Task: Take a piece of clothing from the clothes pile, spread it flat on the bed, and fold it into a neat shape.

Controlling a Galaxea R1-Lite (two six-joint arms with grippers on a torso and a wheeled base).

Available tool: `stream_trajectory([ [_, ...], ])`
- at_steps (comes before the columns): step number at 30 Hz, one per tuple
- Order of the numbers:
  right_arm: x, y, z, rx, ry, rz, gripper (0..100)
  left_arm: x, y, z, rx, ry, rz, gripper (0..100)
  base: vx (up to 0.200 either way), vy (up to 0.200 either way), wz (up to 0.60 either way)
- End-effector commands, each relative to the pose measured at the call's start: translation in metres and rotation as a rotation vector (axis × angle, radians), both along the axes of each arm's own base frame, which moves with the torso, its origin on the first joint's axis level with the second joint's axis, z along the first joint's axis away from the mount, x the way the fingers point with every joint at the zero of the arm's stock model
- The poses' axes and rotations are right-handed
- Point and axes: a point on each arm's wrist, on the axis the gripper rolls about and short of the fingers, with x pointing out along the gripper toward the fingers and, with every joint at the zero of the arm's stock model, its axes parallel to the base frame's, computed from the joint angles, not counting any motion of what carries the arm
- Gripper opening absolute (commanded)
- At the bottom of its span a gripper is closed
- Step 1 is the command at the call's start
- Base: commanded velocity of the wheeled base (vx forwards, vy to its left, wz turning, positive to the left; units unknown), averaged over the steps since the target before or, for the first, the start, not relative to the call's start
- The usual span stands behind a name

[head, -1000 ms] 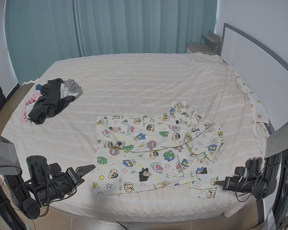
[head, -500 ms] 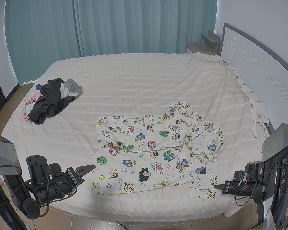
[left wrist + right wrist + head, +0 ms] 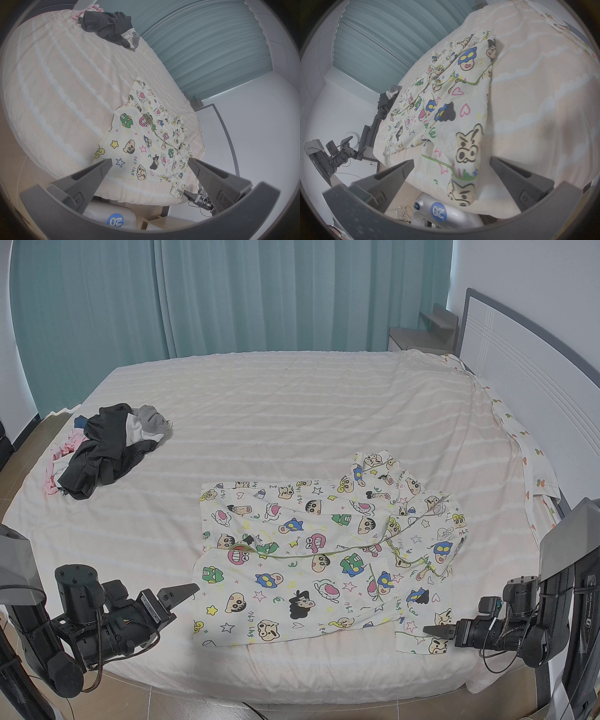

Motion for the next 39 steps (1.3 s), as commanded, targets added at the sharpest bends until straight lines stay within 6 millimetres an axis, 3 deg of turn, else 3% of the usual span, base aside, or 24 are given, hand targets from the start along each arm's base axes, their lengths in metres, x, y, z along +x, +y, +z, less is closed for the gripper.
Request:
stream_trajectory([
  [1, 0.002, 0.013, 0.002, 0.016, -0.011, 0.038, 100, -0.004, 0.001, -0.002, 0.004, 0.018, 0.000, 100, 0.000, 0.000, 0.00],
  [10, 0.013, 0.020, -0.013, 0.012, 0.000, 0.053, 100, -0.004, 0.001, -0.002, 0.004, 0.020, 0.000, 100, 0.000, 0.000, 0.00],
  [11, 0.013, 0.020, -0.014, 0.012, 0.001, 0.050, 0, -0.004, 0.001, -0.002, 0.004, 0.020, 0.000, 100, 0.000, 0.000, 0.00],
  [21, 0.007, 0.005, -0.010, 0.018, 0.022, 0.001, 0, -0.003, 0.001, -0.004, 0.006, 0.029, 0.000, 100, 0.000, 0.000, 0.00],
  [29, -0.010, -0.007, 0.003, 0.097, 0.055, 0.012, 0, -0.003, 0.001, -0.005, 0.007, 0.030, 0.002, 100, 0.000, 0.000, 0.00],
  [39, -0.018, -0.020, 0.002, 0.091, 0.090, -0.044, 0, -0.003, 0.001, -0.004, 0.006, 0.027, 0.003, 100, 0.000, 0.000, 0.00],
])
